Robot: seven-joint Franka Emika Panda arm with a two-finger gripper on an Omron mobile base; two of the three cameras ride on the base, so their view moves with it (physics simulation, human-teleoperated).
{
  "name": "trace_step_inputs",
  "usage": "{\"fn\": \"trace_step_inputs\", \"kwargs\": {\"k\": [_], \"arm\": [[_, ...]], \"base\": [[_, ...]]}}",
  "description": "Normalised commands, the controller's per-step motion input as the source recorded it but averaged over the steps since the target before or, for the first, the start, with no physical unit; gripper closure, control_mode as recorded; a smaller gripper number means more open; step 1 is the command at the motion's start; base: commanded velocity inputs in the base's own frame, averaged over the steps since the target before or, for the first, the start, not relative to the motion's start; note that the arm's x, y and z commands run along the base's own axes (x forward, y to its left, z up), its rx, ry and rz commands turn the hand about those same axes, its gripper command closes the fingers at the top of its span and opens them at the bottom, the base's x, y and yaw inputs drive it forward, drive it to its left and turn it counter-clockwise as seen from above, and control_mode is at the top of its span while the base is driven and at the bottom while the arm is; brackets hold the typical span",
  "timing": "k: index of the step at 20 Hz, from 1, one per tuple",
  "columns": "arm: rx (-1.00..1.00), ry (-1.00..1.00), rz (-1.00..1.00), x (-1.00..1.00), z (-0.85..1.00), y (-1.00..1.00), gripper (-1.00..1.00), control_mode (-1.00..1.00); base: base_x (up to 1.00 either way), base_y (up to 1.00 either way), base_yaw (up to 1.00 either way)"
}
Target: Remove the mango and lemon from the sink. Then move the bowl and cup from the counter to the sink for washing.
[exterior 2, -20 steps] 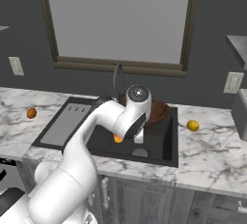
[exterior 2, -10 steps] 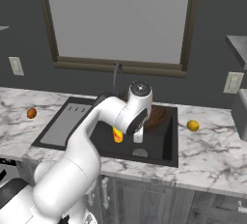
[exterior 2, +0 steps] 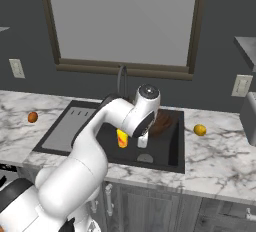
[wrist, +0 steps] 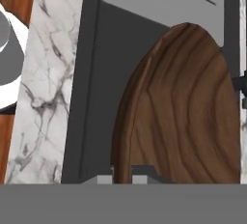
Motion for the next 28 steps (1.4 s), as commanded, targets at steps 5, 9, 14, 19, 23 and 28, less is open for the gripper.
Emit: {"fn": "trace_step_inputs", "kwargs": {"k": [5,9,14,19,23,28], "arm": [[0.04,0.01,0.0,0.05,-0.13,0.06,1.0,-1.0],[0.03,0.01,0.0,0.03,-0.14,0.05,1.0,-1.0],[0.03,0.04,0.0,0.03,-0.12,0.0,1.0,-1.0],[0.03,0.05,0.0,0.04,-0.11,0.0,1.0,-1.0],[0.03,0.04,0.0,0.05,-0.1,0.0,1.0,-1.0],[0.03,0.05,0.0,0.04,-0.1,0.0,1.0,-1.0]], "base": [[0.0,0.0,0.0],[0.0,0.0,0.0],[0.0,0.0,0.0],[0.0,0.0,0.0],[0.0,0.0,0.0],[0.0,0.0,0.0]]}}
